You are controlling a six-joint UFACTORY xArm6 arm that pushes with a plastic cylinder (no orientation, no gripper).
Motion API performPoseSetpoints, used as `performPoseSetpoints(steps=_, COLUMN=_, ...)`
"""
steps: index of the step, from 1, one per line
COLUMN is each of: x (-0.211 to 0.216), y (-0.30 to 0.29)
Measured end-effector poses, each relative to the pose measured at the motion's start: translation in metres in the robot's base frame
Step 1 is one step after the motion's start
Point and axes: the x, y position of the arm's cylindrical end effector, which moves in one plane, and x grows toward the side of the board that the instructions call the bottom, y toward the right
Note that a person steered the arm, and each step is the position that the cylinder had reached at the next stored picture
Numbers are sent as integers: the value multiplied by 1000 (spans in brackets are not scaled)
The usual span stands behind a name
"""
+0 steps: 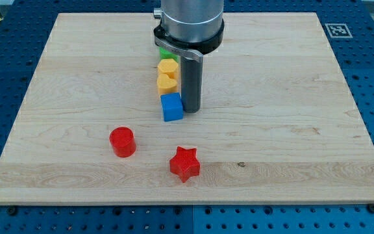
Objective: Push the red star to the blue cube
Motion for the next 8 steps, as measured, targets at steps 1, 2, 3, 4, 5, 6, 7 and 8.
performPoseSetpoints(steps=1, x=0, y=-3)
performPoseSetpoints(steps=2, x=0, y=-6)
performPoseSetpoints(steps=3, x=-2, y=-5)
performPoseSetpoints(steps=4, x=-16, y=28)
performPoseSetpoints(steps=5, x=4, y=88)
performPoseSetpoints(steps=6, x=45, y=118)
performPoseSetpoints(steps=7, x=90, y=117)
performPoseSetpoints(steps=8, x=121, y=83)
